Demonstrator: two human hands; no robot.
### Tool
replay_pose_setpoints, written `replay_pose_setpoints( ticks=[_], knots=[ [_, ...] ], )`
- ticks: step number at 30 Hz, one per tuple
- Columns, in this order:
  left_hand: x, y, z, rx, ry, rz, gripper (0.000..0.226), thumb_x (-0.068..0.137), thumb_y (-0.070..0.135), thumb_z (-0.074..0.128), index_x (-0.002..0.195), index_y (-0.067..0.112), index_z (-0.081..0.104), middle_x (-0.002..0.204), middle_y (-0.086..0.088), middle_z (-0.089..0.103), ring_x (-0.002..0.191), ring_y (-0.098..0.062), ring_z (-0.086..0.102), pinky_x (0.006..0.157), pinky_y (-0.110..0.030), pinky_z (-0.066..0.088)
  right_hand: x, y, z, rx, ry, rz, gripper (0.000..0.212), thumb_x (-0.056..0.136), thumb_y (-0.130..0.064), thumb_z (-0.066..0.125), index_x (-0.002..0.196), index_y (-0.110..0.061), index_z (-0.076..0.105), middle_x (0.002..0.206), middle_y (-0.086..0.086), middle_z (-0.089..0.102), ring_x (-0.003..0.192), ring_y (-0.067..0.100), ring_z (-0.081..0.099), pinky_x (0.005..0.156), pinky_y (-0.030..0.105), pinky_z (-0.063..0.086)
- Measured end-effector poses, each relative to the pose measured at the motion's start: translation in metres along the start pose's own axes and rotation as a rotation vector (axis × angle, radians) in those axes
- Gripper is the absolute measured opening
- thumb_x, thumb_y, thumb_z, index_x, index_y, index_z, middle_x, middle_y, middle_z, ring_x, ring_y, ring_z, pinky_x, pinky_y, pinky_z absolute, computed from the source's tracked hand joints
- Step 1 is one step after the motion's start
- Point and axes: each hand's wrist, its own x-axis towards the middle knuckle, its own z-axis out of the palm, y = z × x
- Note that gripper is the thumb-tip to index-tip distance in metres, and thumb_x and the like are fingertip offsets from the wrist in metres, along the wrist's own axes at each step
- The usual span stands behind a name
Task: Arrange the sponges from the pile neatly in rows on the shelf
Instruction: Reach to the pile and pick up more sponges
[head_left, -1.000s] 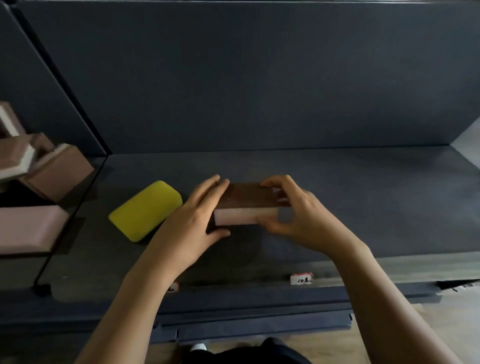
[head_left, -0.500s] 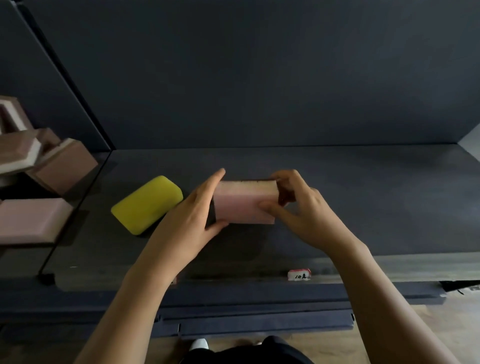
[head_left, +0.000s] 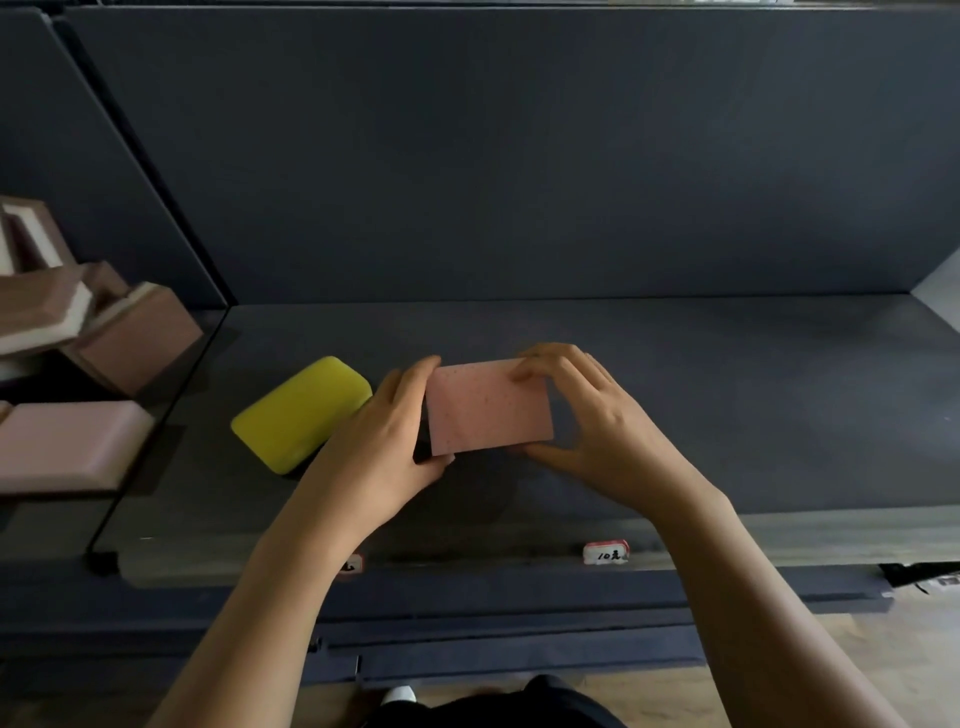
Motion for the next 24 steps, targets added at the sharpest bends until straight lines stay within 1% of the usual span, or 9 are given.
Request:
replay_pose_setpoints(
  ticks=[2, 5, 9, 12, 15, 17, 19, 22, 24],
  knots=[
    [0.001, 0.000, -0.002, 0.019, 0.011, 0.020, 0.101, 0.075, 0.031, 0.081, 0.153, 0.020, 0.019, 0.145, -0.003, 0.037, 0.126, -0.021, 0.047, 0.092, -0.032, 0.048, 0.000, 0.001, 0.001, 0.000, 0.002, 0.011, 0.060, 0.078, -0.033, 0.078, 0.130, -0.025, 0.048, 0.135, -0.015, 0.043, 0.124, 0.006, 0.043, 0.098, 0.017, 0.040],
    [0.003, 0.001, -0.004, 0.055, 0.053, 0.115, 0.097, 0.073, 0.032, 0.083, 0.151, 0.016, 0.028, 0.148, -0.001, 0.035, 0.133, -0.020, 0.040, 0.100, -0.032, 0.042, 0.001, 0.001, 0.002, -0.003, 0.002, 0.021, 0.060, 0.078, -0.034, 0.079, 0.129, -0.025, 0.049, 0.133, -0.015, 0.044, 0.122, 0.006, 0.044, 0.097, 0.011, 0.036],
    [0.006, 0.004, -0.005, 0.071, 0.061, 0.143, 0.086, 0.075, 0.028, 0.082, 0.147, 0.014, 0.038, 0.144, 0.001, 0.042, 0.128, -0.020, 0.046, 0.096, -0.031, 0.045, 0.001, 0.002, 0.003, -0.008, -0.001, 0.034, 0.061, 0.078, -0.039, 0.078, 0.129, -0.027, 0.048, 0.131, -0.016, 0.044, 0.119, 0.002, 0.045, 0.093, 0.009, 0.036],
    [0.008, 0.004, -0.004, 0.064, 0.056, 0.144, 0.085, 0.074, 0.028, 0.082, 0.146, 0.013, 0.040, 0.143, 0.000, 0.043, 0.126, -0.020, 0.049, 0.096, -0.031, 0.045, 0.001, 0.003, 0.002, -0.001, -0.004, 0.041, 0.060, 0.078, -0.040, 0.077, 0.128, -0.028, 0.048, 0.131, -0.018, 0.043, 0.119, 0.001, 0.046, 0.093, 0.013, 0.039],
    [0.011, 0.005, -0.004, 0.070, 0.052, 0.154, 0.084, 0.074, 0.029, 0.082, 0.146, 0.013, 0.040, 0.142, 0.001, 0.044, 0.124, -0.020, 0.050, 0.095, -0.030, 0.046, 0.002, 0.005, 0.002, 0.005, 0.005, 0.036, 0.058, 0.078, -0.042, 0.076, 0.128, -0.027, 0.049, 0.132, -0.016, 0.045, 0.120, 0.004, 0.047, 0.094, 0.018, 0.042],
    [0.012, 0.007, -0.005, 0.066, 0.047, 0.151, 0.084, 0.075, 0.029, 0.082, 0.145, 0.013, 0.040, 0.142, 0.001, 0.043, 0.124, -0.020, 0.050, 0.095, -0.031, 0.047, 0.002, 0.007, 0.002, -0.023, 0.023, 0.013, 0.058, 0.077, -0.043, 0.075, 0.127, -0.024, 0.051, 0.134, -0.012, 0.045, 0.120, 0.009, 0.047, 0.095, 0.026, 0.045],
    [0.015, 0.008, -0.005, 0.057, 0.044, 0.141, 0.082, 0.075, 0.028, 0.082, 0.144, 0.012, 0.041, 0.141, 0.001, 0.044, 0.123, -0.020, 0.051, 0.094, -0.032, 0.048, 0.004, 0.007, 0.002, -0.102, 0.044, -0.023, 0.059, 0.078, -0.046, 0.075, 0.127, -0.022, 0.052, 0.141, -0.005, 0.044, 0.126, 0.017, 0.044, 0.099, 0.035, 0.045],
    [0.020, 0.011, -0.004, 0.040, 0.045, 0.135, 0.080, 0.073, 0.028, 0.083, 0.141, 0.012, 0.045, 0.139, 0.001, 0.046, 0.121, -0.022, 0.053, 0.092, -0.035, 0.051, 0.010, 0.004, -0.002, -0.177, 0.059, -0.062, 0.057, 0.080, -0.050, 0.072, 0.126, -0.021, 0.055, 0.147, -0.001, 0.043, 0.132, 0.020, 0.042, 0.101, 0.036, 0.043],
    [0.025, 0.013, -0.004, 0.032, 0.048, 0.138, 0.078, 0.073, 0.030, 0.083, 0.140, 0.012, 0.046, 0.138, 0.001, 0.047, 0.120, -0.022, 0.054, 0.092, -0.036, 0.051, 0.015, 0.003, -0.005, -0.218, 0.052, -0.080, 0.055, 0.080, -0.045, 0.075, 0.127, -0.023, 0.055, 0.146, -0.002, 0.045, 0.130, 0.020, 0.044, 0.097, 0.037, 0.048]
  ],
)
